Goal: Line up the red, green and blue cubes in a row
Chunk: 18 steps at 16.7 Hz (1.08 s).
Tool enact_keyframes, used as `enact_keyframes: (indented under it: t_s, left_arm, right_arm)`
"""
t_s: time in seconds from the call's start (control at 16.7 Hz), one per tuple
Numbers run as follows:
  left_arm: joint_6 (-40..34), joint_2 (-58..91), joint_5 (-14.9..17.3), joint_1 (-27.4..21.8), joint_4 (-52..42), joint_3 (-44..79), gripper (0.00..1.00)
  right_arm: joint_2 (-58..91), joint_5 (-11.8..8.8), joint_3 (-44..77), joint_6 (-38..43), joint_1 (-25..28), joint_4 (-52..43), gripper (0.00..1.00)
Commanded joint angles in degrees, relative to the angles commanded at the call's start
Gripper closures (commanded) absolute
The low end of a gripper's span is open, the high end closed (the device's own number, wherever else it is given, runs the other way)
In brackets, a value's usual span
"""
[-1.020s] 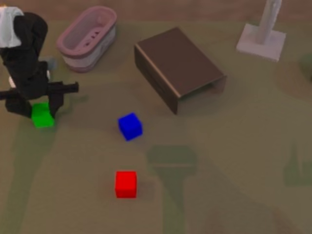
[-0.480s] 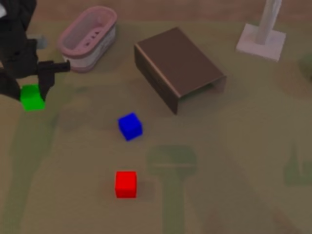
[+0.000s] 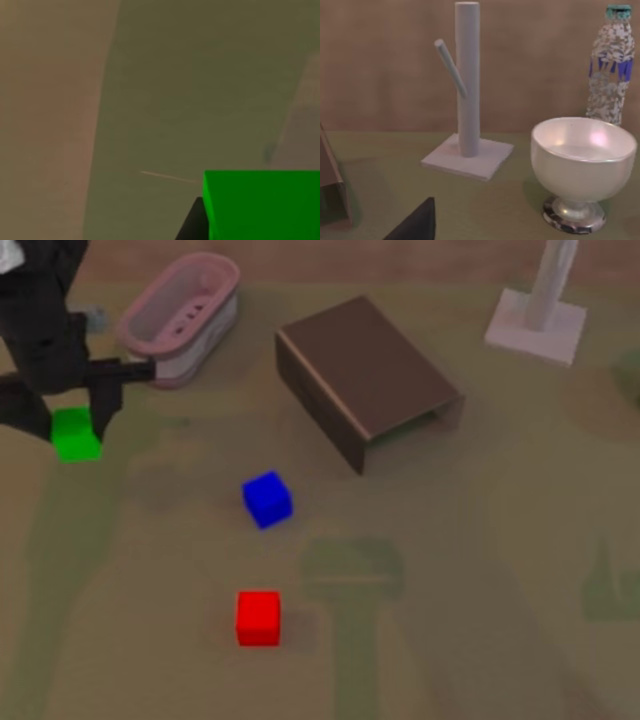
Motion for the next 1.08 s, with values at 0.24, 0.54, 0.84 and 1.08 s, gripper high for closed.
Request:
enact_keyframes:
  t_s: [0.24,0.54,0.84,1.08]
  left_arm:
    - [-8.53,-1.24,-0.1,-10.34,-0.42,-1.22,1.0]
    - [-23.45,-4.2,-0.19,-28.52,-0.83,-4.34,1.0]
    - [-34.55,-7.36,-0.4,-41.55,-0.51,-6.97,1.0]
    - [-35.69,-7.77,-0.44,-42.68,-0.43,-7.26,1.0]
  right_arm:
    - [0.0,0.0,0.0,0.0,0.0,0.0,0.0]
    - [0.0,0.0,0.0,0.0,0.0,0.0,0.0]
    - [0.0,0.0,0.0,0.0,0.0,0.0,0.0]
    - [0.0,0.0,0.0,0.0,0.0,0.0,0.0]
